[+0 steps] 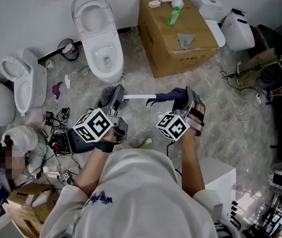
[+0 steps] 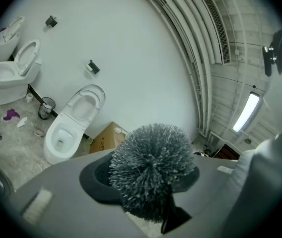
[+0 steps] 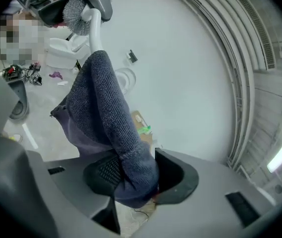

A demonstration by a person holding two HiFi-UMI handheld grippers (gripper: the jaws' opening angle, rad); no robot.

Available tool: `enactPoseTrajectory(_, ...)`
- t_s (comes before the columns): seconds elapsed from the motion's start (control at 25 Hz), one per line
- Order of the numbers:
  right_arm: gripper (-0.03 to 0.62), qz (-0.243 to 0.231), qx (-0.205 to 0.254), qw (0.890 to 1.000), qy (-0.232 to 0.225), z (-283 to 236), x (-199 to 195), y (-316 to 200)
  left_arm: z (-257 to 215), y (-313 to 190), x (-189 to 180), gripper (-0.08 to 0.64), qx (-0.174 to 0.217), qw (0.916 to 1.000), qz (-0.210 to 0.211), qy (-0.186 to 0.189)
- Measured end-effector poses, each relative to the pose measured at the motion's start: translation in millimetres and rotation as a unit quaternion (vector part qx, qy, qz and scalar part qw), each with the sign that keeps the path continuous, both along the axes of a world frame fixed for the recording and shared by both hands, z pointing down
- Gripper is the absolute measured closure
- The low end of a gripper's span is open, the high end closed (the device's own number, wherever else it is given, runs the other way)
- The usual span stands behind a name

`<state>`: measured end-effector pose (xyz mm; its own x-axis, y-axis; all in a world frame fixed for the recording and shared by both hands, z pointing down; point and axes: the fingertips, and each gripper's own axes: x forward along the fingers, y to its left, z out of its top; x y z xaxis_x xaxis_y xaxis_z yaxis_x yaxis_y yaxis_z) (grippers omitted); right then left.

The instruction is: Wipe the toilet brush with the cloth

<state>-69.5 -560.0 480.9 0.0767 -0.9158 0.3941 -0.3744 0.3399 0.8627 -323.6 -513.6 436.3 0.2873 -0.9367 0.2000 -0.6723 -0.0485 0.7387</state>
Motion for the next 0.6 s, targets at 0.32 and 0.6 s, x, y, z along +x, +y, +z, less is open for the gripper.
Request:
enactPoseTrajectory(0.32,0.428,-0.013,0.005,1.0,-0.013,-2,-31,3,8,2,-5,0.362,-0.007,0.9999,-0.014,0.006)
enactPoseTrajectory(0.6,0.428,-0.039,0.002,0.999,-0.013,4,-66,14,13,6,-7,0.359,-0.011,0.9996,-0.02,0.014)
